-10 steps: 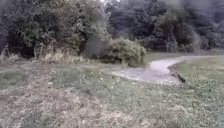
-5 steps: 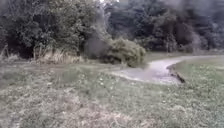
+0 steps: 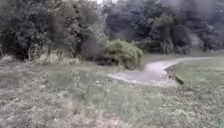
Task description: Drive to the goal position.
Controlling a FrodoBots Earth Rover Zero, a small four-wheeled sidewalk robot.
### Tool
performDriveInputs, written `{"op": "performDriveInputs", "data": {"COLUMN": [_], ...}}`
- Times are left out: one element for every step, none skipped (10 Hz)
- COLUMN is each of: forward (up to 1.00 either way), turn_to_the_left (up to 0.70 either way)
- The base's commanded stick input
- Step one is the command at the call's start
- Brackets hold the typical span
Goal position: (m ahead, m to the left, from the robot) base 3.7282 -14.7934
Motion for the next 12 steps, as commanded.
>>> {"op": "performDriveInputs", "data": {"forward": [0.5,0.5,0.5,0.5,0.5,0.5,0.5,0.5,0.5,0.5,0.5,0.5], "turn_to_the_left": [-0.19,-0.19,-0.19,-0.19,-0.19,-0.2,-0.19,0.0,0.0,0.0,0.0,0.0]}}
